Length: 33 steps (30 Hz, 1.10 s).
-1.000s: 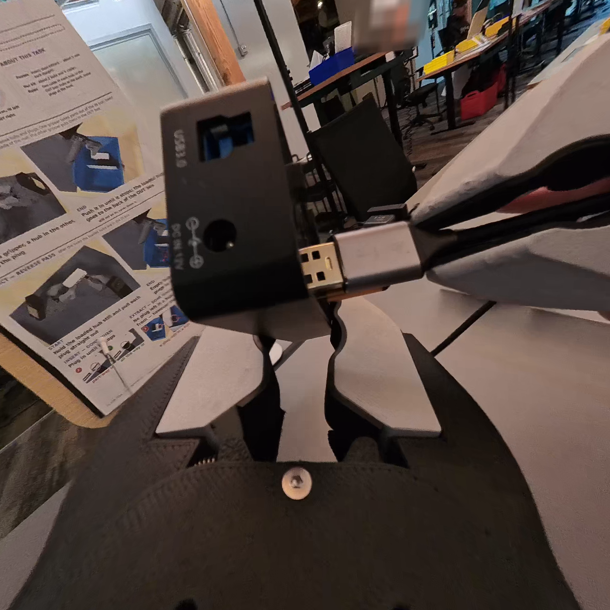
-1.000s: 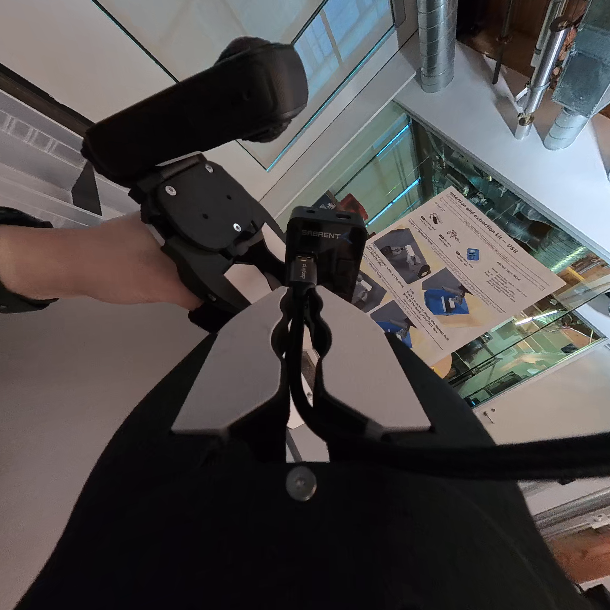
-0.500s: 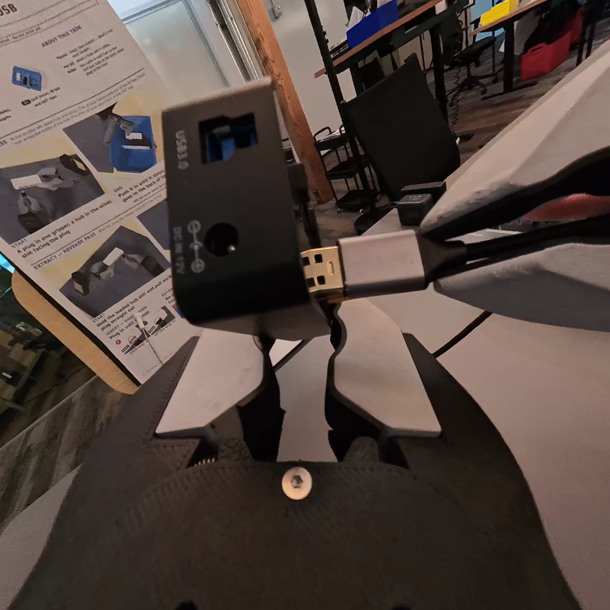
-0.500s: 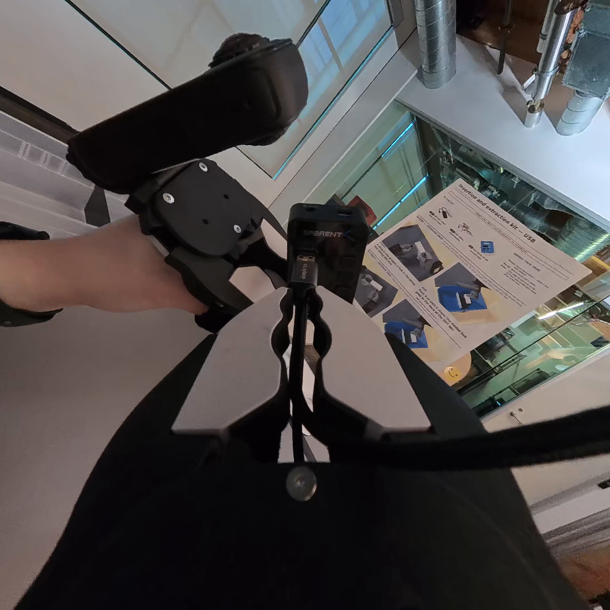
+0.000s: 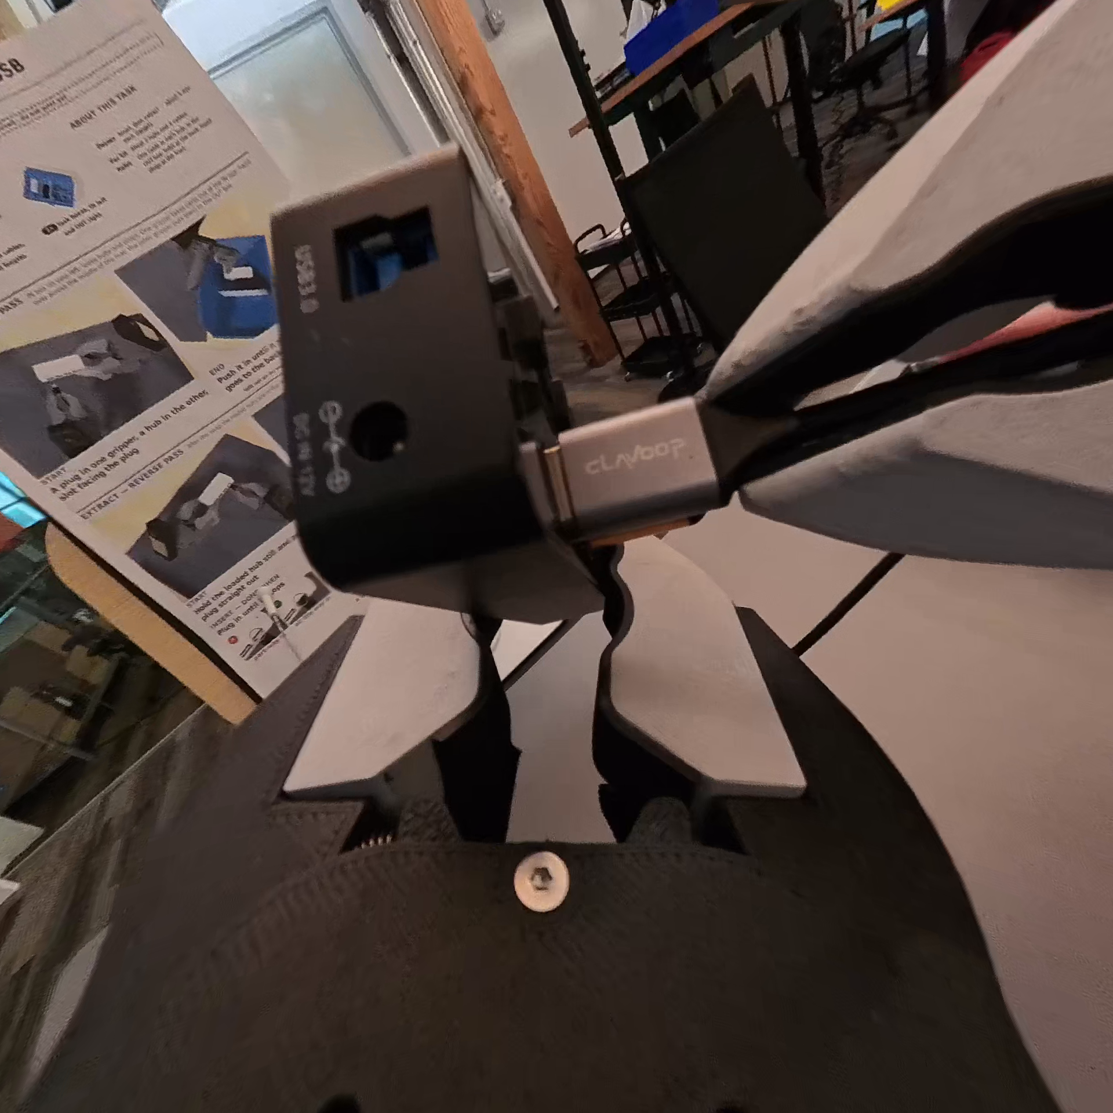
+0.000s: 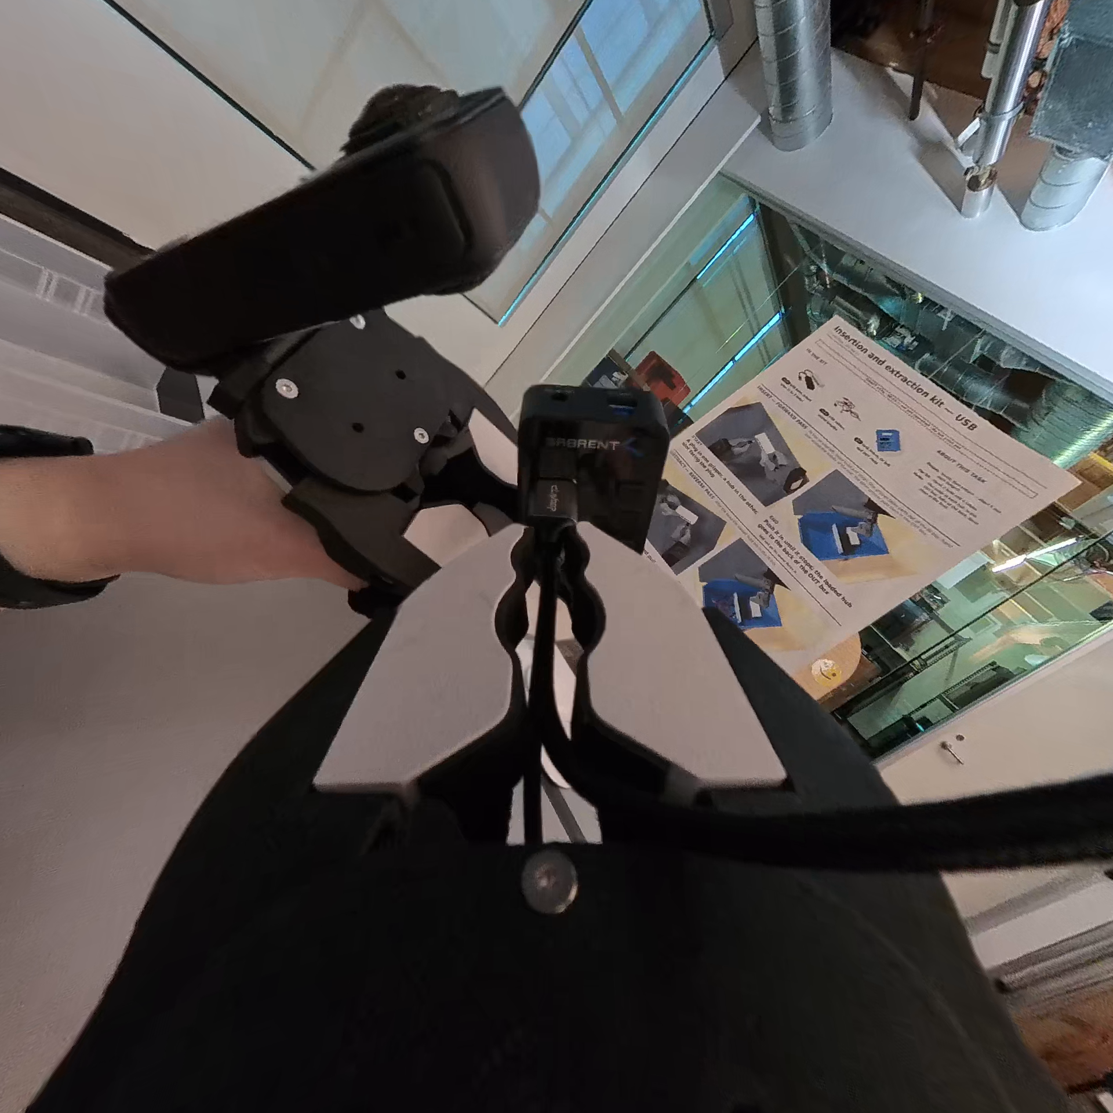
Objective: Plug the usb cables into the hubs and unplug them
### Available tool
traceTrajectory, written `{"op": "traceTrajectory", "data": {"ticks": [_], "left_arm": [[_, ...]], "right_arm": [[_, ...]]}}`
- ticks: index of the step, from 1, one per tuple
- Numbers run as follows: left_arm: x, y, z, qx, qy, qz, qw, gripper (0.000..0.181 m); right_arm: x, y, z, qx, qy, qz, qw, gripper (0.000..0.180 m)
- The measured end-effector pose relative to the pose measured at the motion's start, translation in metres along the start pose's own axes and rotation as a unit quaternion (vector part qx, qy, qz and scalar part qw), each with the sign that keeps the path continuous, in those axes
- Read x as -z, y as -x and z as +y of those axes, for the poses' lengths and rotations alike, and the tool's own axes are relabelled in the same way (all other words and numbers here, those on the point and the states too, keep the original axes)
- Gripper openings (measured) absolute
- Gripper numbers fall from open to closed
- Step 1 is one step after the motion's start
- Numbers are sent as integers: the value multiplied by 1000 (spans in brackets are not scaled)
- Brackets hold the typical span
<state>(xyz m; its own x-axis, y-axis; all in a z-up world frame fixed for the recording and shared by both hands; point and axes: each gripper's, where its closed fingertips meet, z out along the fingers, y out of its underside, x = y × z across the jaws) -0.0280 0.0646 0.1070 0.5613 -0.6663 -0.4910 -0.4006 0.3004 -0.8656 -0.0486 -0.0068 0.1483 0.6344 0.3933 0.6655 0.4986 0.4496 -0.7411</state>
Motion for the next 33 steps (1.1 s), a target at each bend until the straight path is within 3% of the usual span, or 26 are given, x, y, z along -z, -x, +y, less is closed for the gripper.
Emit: {"op": "traceTrajectory", "data": {"ticks": [9, 15, 20, 23, 33], "left_arm": [[-3, 9, 4, 55, 5, -4, 998, 28], [0, 24, 18, 110, 25, -6, 994, 28], [-2, 14, 15, 93, 31, 3, 995, 28], [-5, 8, 14, 79, 35, 2, 996, 28], [-3, 5, 11, 31, 33, 0, 999, 28]], "right_arm": [[-6, -1, 3, -32, -18, -7, 999, 10], [-13, 1, 10, -40, -3, -2, 999, 20], [-19, 4, 17, -55, 8, -6, 998, 19], [-18, 1, 22, -54, 18, 2, 998, 9], [-12, 2, 23, -54, 15, -18, 998, 9]]}}
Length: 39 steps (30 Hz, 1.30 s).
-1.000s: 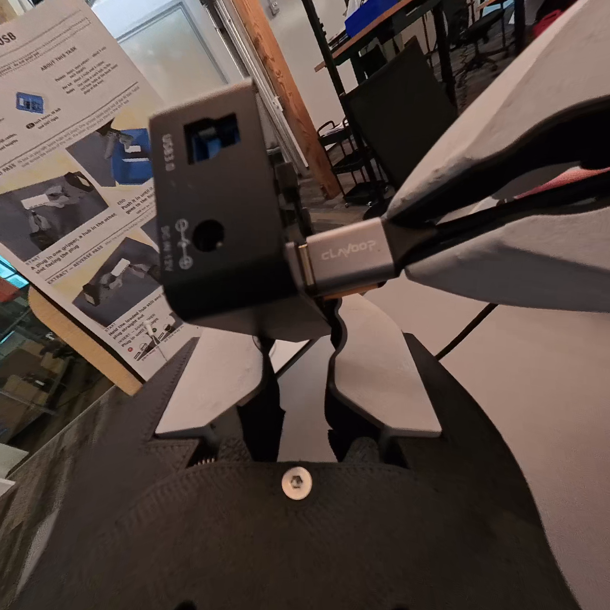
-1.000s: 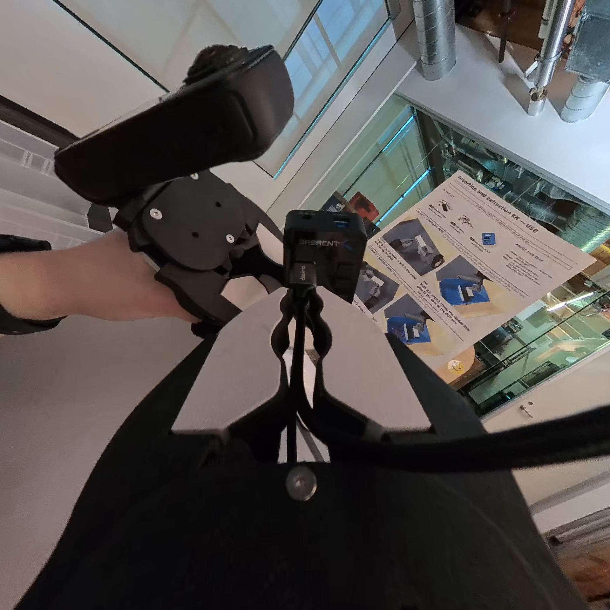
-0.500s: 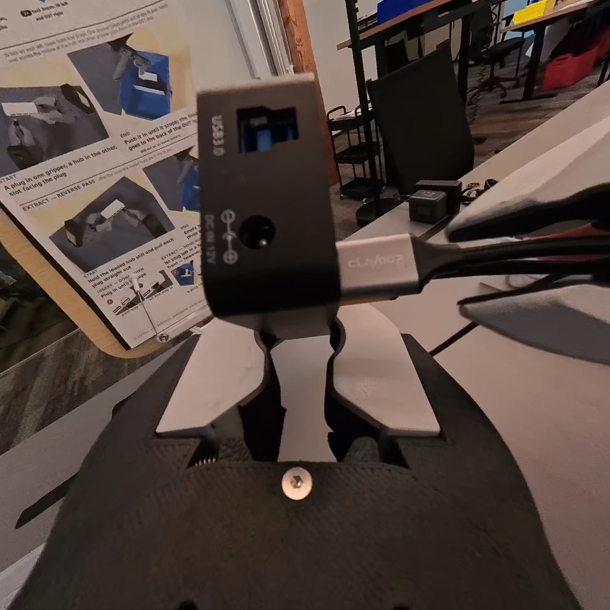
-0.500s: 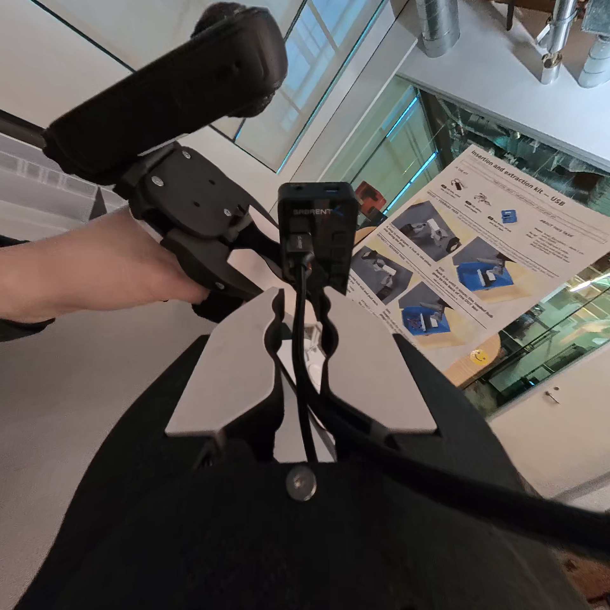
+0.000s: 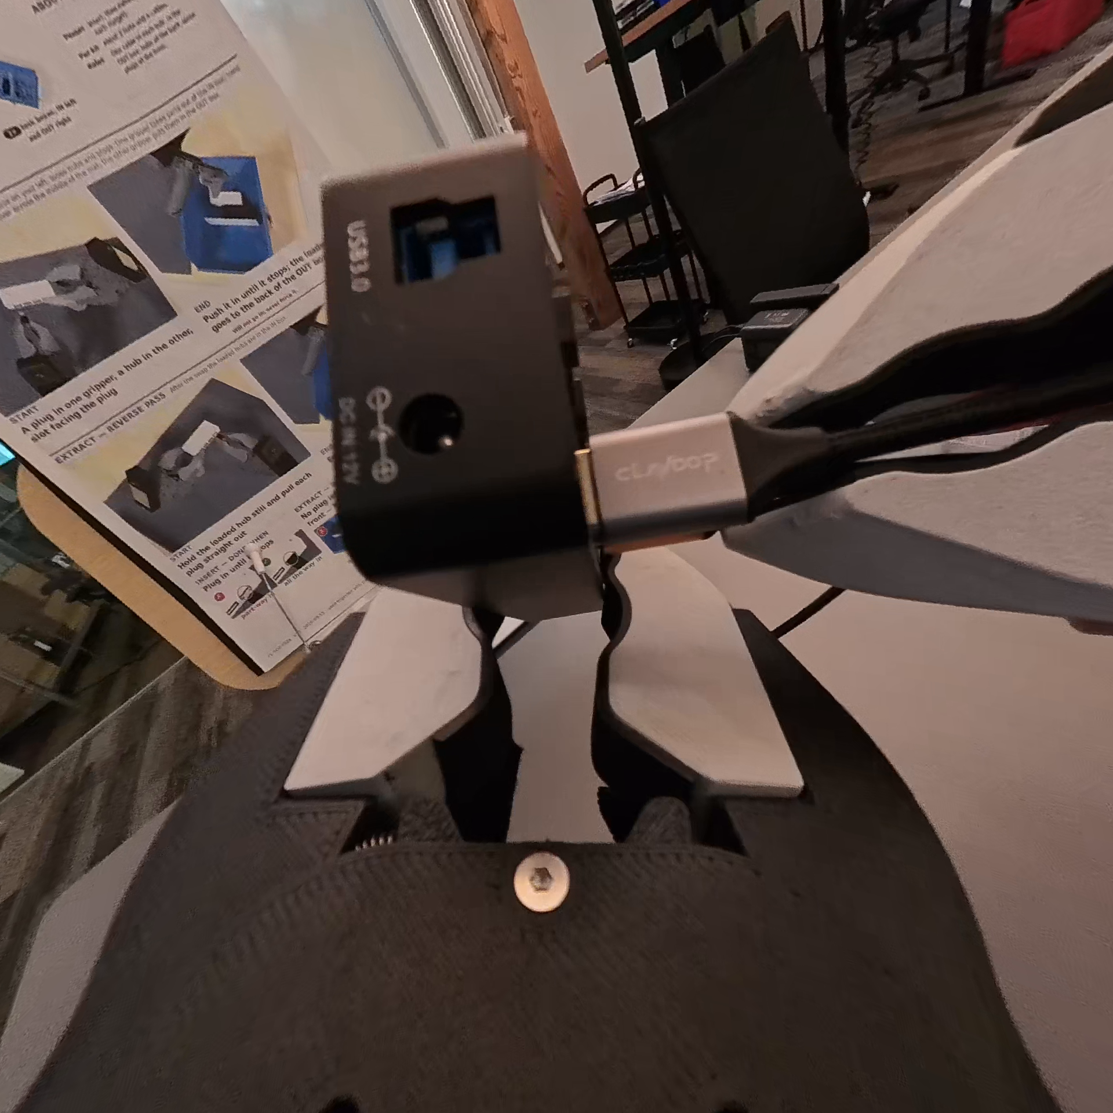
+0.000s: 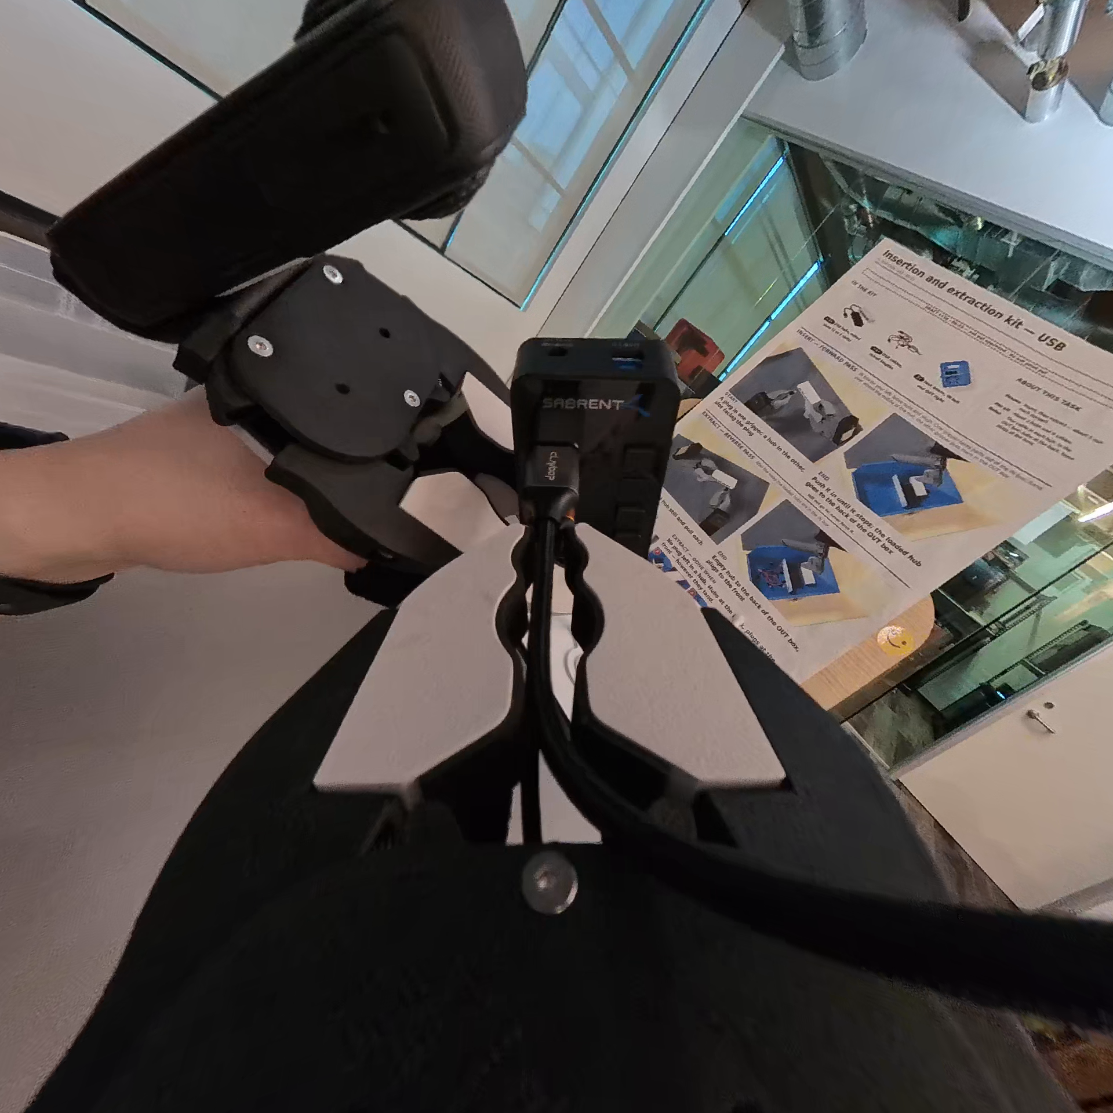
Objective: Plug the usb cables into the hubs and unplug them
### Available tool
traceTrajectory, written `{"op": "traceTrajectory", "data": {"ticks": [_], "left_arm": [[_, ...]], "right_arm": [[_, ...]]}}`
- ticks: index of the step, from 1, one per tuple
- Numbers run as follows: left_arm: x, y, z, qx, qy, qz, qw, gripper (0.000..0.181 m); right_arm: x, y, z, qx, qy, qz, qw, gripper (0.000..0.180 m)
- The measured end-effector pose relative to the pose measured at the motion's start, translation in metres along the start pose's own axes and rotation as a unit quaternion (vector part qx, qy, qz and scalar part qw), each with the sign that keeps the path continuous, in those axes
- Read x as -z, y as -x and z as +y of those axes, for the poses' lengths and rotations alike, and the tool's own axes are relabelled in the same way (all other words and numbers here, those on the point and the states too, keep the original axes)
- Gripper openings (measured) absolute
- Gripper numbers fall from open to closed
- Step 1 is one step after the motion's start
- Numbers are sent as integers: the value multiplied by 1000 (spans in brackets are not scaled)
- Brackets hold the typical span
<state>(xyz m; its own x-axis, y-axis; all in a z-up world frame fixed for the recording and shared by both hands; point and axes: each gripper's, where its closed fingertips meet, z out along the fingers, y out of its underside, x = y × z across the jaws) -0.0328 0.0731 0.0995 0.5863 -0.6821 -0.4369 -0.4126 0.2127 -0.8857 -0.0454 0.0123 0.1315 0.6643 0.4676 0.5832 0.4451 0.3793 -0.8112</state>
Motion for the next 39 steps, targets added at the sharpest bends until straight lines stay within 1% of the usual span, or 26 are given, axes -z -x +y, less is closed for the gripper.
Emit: {"op": "traceTrajectory", "data": {"ticks": [5, 7, 9, 13, 14, 15, 17, 18, 20, 24, 26, 28, 30, 32, 34, 36, 39], "left_arm": [[1, 1, -2, 46, -17, 39, 998, 28], [4, 14, 4, 59, -10, 30, 998, 28], [10, 27, 9, 80, -10, 34, 996, 28], [24, 51, 15, 133, -26, 50, 990, 28], [27, 55, 18, 137, -24, 53, 989, 28], [30, 59, 20, 138, -23, 54, 989, 28], [34, 63, 25, 131, -17, 61, 989, 28], [35, 64, 27, 127, -13, 61, 990, 28], [36, 65, 30, 121, -10, 65, 990, 28], [36, 58, 33, 117, -6, 98, 988, 28], [37, 41, 29, 103, -21, 156, 982, 28], [41, 16, 24, 96, -39, 236, 966, 28], [43, -8, 18, 100, -49, 304, 946, 28], [47, -29, 8, 113, -68, 365, 922, 28], [54, -53, -3, 117, -83, 430, 891, 28], [62, -76, -7, 106, -74, 483, 866, 28], [63, -98, -3, 92, -45, 518, 849, 28]], "right_arm": [[-1, 0, -5, 3, -13, -1, 1000, 9], [1, 1, -8, 10, -17, -1, 1000, 12], [6, 0, -13, 32, -13, 2, 999, 21], [21, 18, -16, 103, 12, -62, 993, 21], [27, 24, -13, 121, 26, -86, 989, 23], [34, 29, -12, 138, 36, -105, 984, 21], [52, 38, -12, 157, 38, -143, 976, 24], [61, 40, -15, 154, 30, -157, 975, 24], [82, 44, -27, 136, -11, -192, 972, 24], [134, 45, -53, 45, -110, -275, 954, 23], [156, 35, -57, 17, -152, -289, 945, 23], [166, 14, -56, -21, -187, -266, 945, 23], [162, -11, -47, -87, -192, -238, 948, 22], [144, -30, -27, -169, -146, -216, 951, 23], [118, -39, -8, -233, -92, -190, 949, 35], [95, -31, -3, -267, -72, -206, 939, 42], [65, -11, 9, -287, -28, -235, 928, 52]]}}
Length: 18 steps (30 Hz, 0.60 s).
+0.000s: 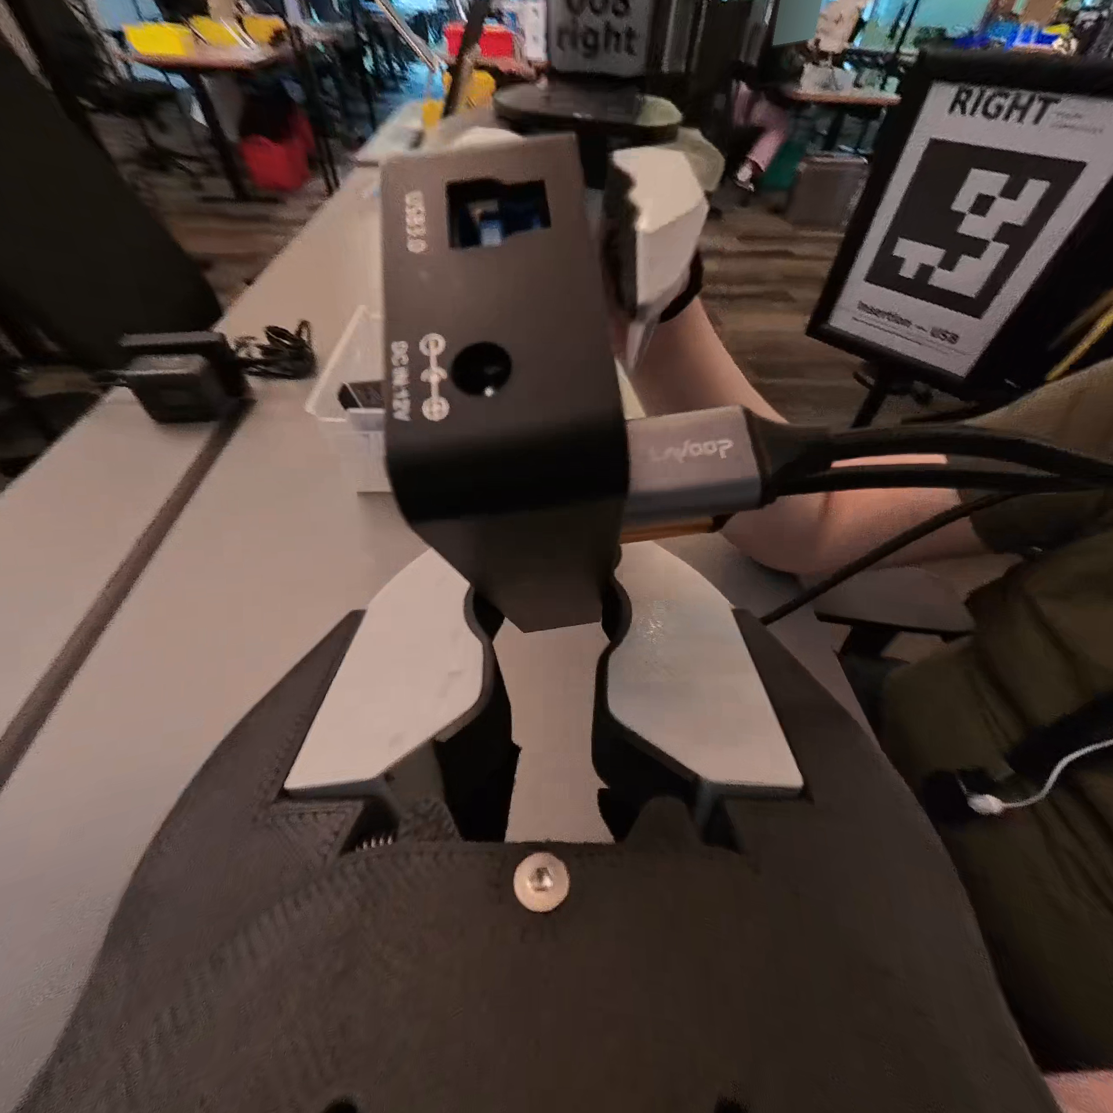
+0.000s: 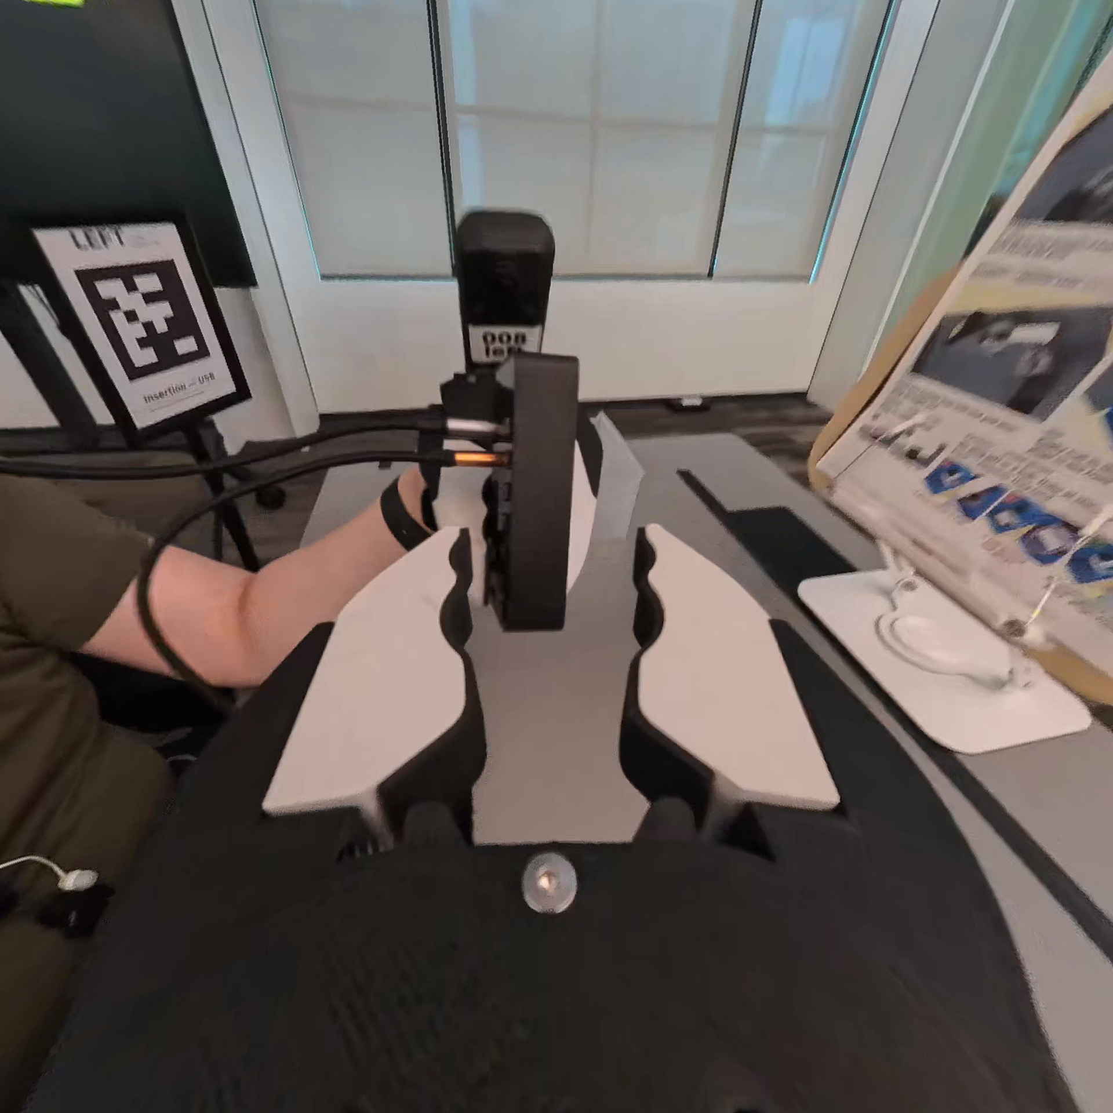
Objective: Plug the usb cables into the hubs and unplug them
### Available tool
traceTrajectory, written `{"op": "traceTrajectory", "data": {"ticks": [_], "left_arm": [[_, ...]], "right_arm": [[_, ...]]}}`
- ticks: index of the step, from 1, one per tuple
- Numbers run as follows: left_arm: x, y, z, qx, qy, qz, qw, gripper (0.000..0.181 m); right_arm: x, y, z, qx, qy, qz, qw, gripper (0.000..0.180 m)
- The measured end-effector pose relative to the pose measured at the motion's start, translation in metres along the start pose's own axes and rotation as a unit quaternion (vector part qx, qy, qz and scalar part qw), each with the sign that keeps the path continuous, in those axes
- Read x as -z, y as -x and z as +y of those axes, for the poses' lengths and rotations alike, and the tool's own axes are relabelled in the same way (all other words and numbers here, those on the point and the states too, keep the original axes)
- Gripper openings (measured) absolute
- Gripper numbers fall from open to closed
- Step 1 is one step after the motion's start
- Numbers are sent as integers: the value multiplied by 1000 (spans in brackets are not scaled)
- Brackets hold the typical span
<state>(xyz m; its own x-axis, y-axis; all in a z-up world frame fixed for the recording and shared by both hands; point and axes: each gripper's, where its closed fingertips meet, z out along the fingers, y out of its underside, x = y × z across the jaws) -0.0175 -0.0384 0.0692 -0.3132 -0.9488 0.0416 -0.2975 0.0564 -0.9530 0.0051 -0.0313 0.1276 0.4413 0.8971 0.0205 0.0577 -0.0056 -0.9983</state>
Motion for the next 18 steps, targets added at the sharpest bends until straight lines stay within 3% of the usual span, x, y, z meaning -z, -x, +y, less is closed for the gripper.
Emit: {"op": "traceTrajectory", "data": {"ticks": [7, 9, 11, 13, 15, 18], "left_arm": [[-22, -3, 21, 23, 62, 27, 997, 28], [-25, -3, 25, 10, 69, 25, 997, 28], [-21, 2, 14, 10, 33, 10, 999, 28], [-11, 15, 5, 36, -8, -19, 999, 28], [5, 33, 7, 65, -22, -60, 996, 40], [34, 59, 20, 103, -23, -124, 987, 41]], "right_arm": [[-41, 11, 50, -9, 126, -48, 991, 48], [-47, 11, 54, -14, 138, -55, 989, 32], [-47, 10, 47, -30, 124, -64, 990, 30], [-45, 1, 37, -39, 95, -36, 994, 28], [-35, -16, 31, -53, 82, 14, 995, 29], [1, -42, 22, -71, 62, 92, 991, 28]]}}
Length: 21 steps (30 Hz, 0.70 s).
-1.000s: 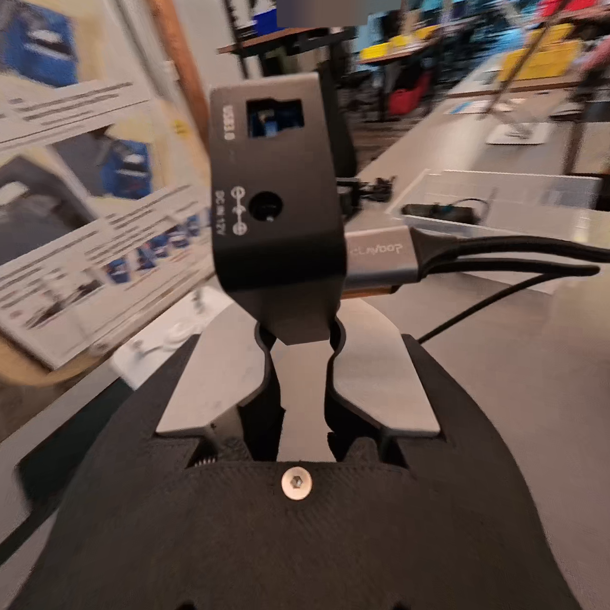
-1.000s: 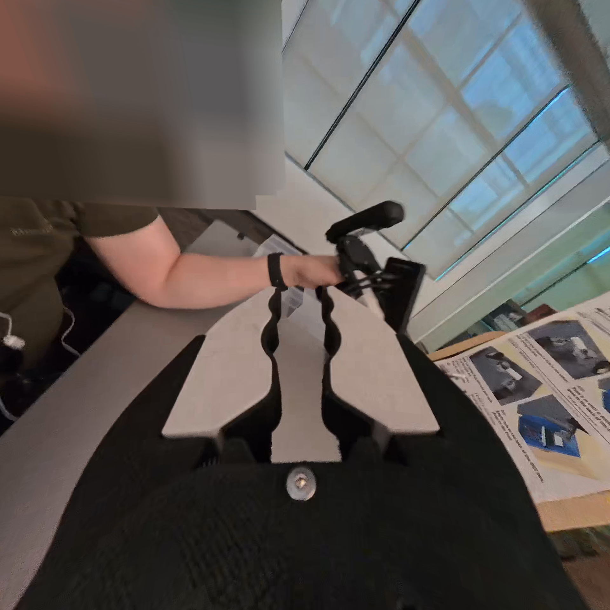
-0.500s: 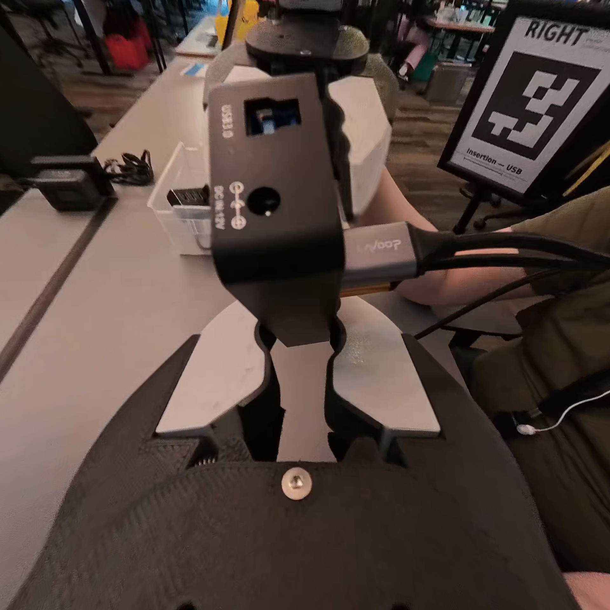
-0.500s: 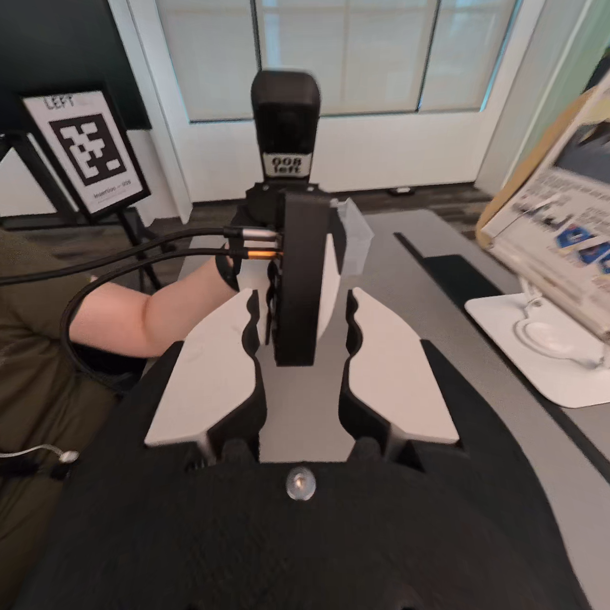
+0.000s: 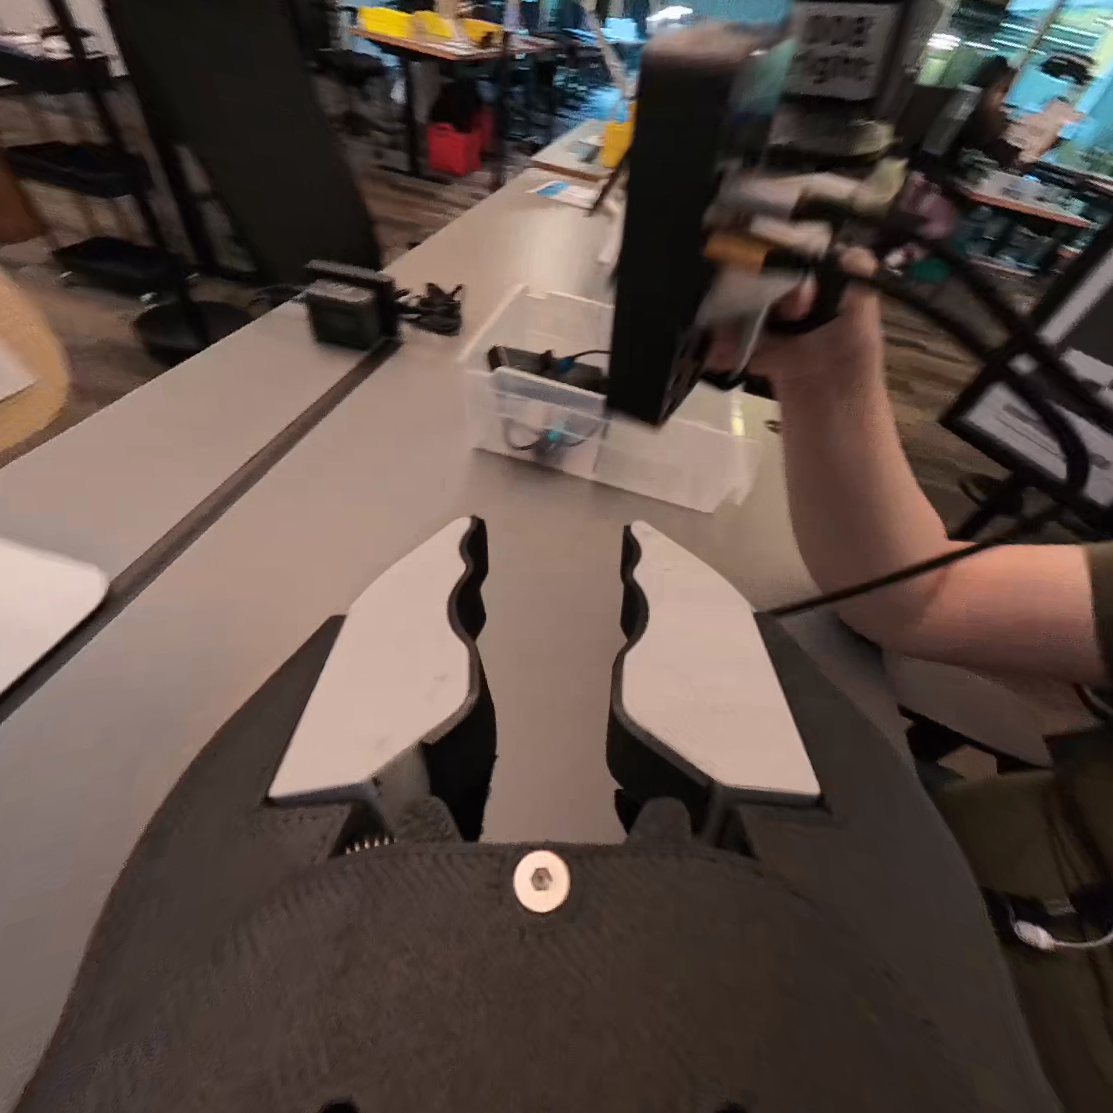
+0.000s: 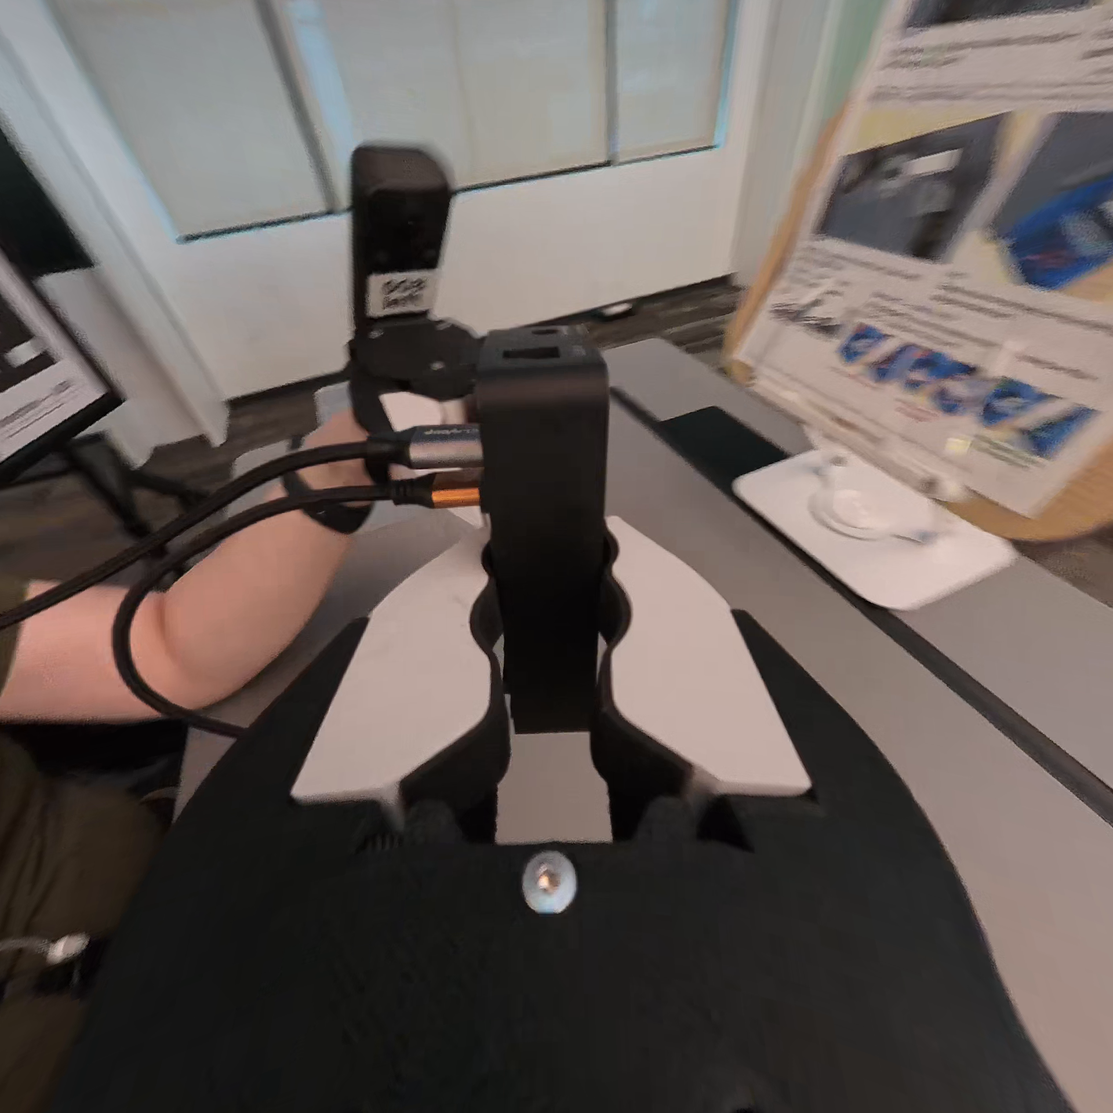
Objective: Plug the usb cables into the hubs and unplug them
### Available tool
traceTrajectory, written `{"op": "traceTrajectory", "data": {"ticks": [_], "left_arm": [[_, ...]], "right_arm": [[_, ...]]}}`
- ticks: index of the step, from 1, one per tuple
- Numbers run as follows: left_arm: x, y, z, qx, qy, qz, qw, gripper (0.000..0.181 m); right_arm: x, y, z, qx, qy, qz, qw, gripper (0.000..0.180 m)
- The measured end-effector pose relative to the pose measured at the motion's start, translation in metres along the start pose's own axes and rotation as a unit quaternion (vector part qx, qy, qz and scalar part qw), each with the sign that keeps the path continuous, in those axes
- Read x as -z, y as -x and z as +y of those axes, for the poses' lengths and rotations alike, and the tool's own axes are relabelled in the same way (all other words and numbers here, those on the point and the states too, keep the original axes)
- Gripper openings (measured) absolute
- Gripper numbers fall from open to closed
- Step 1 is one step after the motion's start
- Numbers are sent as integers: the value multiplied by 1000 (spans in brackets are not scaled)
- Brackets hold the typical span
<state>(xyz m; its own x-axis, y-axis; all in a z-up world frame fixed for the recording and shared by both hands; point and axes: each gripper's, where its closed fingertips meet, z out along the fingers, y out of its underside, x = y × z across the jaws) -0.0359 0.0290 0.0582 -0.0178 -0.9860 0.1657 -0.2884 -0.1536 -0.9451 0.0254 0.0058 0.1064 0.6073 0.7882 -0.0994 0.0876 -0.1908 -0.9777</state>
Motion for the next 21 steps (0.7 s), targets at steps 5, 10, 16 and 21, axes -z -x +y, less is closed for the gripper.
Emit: {"op": "traceTrajectory", "data": {"ticks": [5, 10, 16, 21], "left_arm": [[25, 10, -4, 20, -17, -22, 999, 36], [22, 3, -8, 9, -12, -10, 1000, 35], [6, 0, 2, -2, 28, -10, 1000, 34], [-2, -8, 4, -13, 42, -4, 999, 34]], "right_arm": [[137, -64, -29, -39, -122, 267, 955, 28], [268, -120, -14, -53, -72, 486, 869, 28], [312, -200, 52, -87, 127, 566, 810, 29], [304, -238, 108, -42, 242, 579, 778, 29]]}}
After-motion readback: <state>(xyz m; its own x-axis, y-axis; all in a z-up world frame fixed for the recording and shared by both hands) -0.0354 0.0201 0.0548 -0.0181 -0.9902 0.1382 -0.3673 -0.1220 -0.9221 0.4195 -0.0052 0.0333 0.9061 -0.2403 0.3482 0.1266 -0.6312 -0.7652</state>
